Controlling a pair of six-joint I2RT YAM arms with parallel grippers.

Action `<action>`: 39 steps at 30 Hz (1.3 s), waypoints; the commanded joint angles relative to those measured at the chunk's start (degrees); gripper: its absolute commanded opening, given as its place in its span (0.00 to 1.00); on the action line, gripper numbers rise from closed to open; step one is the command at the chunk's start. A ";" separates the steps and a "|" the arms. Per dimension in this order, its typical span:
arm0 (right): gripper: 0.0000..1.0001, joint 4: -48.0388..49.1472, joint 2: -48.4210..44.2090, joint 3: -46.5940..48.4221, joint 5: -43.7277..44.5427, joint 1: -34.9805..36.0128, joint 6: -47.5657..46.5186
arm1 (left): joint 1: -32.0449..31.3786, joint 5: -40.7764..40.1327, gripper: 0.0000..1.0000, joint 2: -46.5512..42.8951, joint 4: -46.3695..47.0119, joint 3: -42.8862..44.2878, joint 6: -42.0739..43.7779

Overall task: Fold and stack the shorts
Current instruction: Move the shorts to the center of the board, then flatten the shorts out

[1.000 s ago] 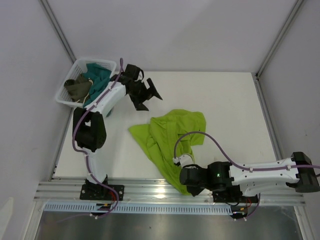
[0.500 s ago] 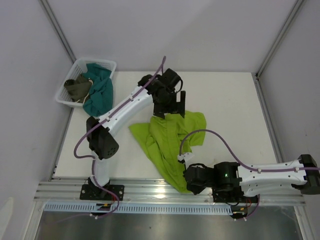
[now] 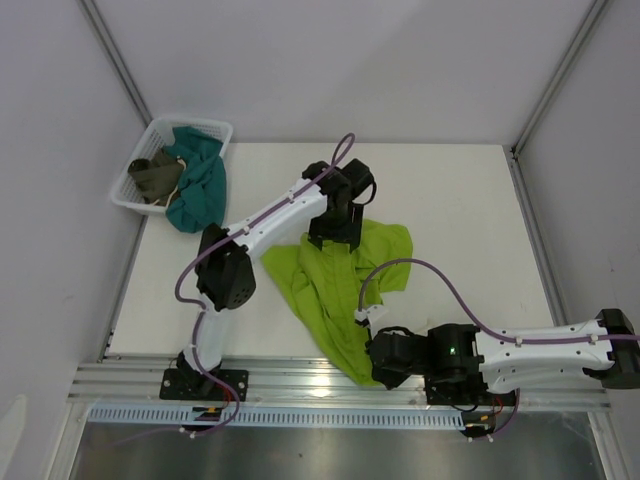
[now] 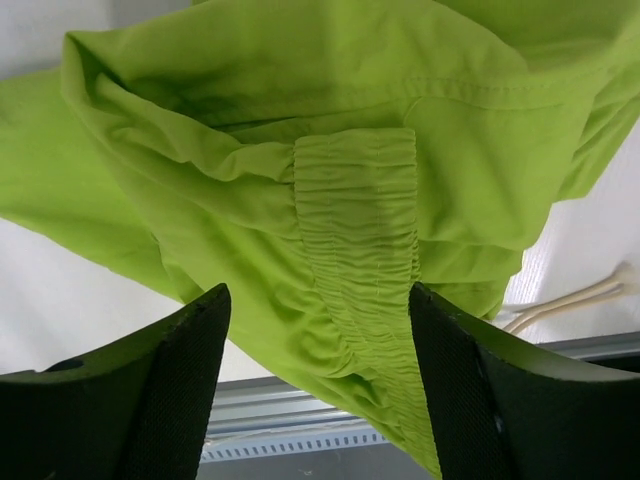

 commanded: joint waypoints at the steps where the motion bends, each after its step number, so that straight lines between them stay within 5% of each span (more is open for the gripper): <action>1: 0.00 2.07 -0.80 -0.66 1.41 -0.05 0.84 | -0.77 0.02 0.73 2.14 1.35 2.29 0.34; 24: 0.00 4.44 1.75 -0.22 0.97 0.13 1.11 | -1.30 -1.46 0.70 13.64 -0.66 9.68 3.59; 39: 0.00 3.83 0.17 -0.92 1.41 -0.05 1.90 | -0.25 -12.37 0.39 10.41 -2.87 5.30 6.41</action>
